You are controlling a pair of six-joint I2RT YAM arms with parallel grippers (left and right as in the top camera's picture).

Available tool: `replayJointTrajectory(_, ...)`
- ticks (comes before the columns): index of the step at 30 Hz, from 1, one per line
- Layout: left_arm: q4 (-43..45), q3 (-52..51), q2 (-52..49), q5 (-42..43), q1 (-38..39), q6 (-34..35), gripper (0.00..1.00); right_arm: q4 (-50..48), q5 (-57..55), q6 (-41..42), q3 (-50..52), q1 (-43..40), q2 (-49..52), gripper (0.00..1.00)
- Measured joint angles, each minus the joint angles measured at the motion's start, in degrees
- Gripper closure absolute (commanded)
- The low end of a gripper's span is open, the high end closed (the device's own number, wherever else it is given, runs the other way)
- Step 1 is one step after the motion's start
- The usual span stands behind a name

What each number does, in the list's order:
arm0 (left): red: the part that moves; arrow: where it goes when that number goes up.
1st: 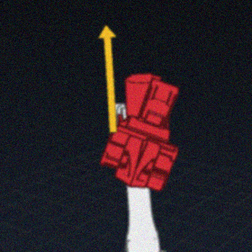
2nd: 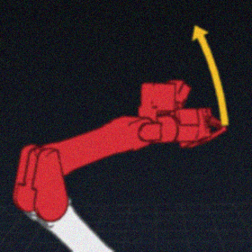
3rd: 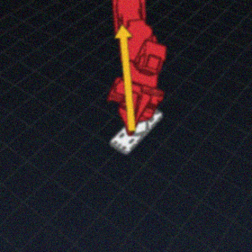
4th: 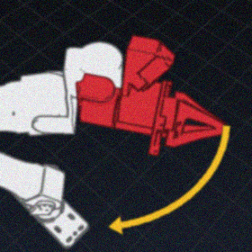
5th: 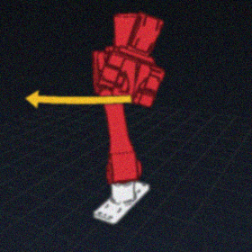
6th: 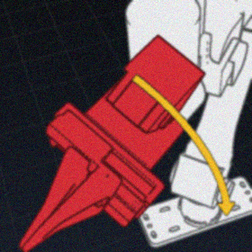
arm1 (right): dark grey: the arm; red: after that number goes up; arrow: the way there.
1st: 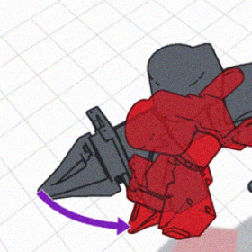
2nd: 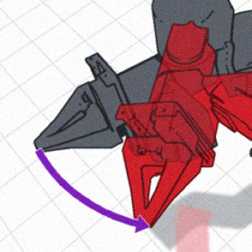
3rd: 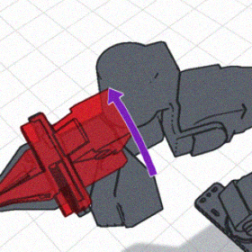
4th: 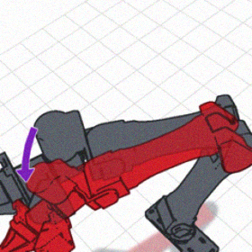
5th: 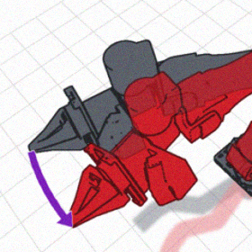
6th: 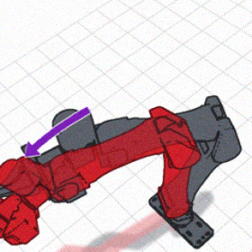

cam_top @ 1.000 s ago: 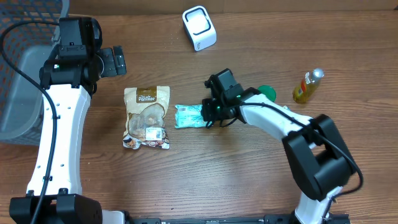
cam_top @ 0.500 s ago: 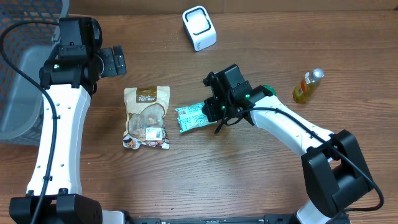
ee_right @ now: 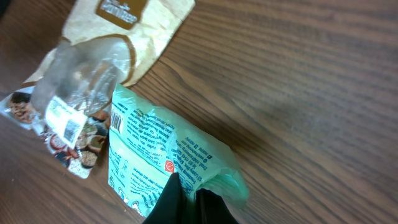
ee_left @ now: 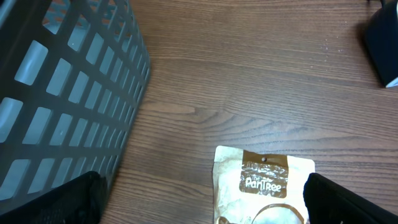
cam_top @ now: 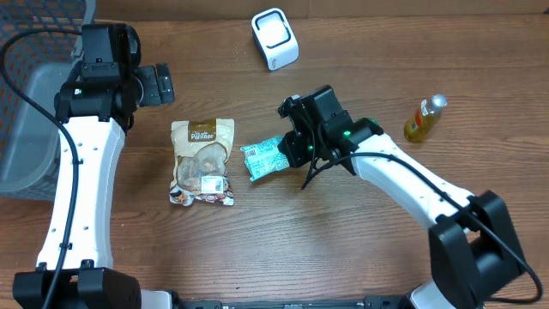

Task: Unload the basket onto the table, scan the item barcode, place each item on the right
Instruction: 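Lift the wipes pack and carry it up toward the white scanner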

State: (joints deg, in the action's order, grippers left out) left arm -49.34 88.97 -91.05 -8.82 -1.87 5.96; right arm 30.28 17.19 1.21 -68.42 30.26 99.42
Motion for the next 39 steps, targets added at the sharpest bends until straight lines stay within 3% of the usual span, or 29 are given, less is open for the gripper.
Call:
replayJointTrajectory(13, 0.0, 0.0, 0.0, 0.02, 0.0, 0.0, 0.0, 0.55, 0.22, -3.93, 0.0, 0.0, -3.15, 0.96)
replayJointTrajectory(29, 0.0, 0.0, 0.0, 0.02, 0.0, 0.0, 0.0, 0.57, 0.2, -20.31, 0.0, 0.0, -3.15, 0.96)
replayJointTrajectory(39, 0.0, 0.0, 0.0, 0.0, 0.0, 0.0, 0.01, 0.57, 0.2, -23.34, 0.0, -0.02, -3.15, 0.97)
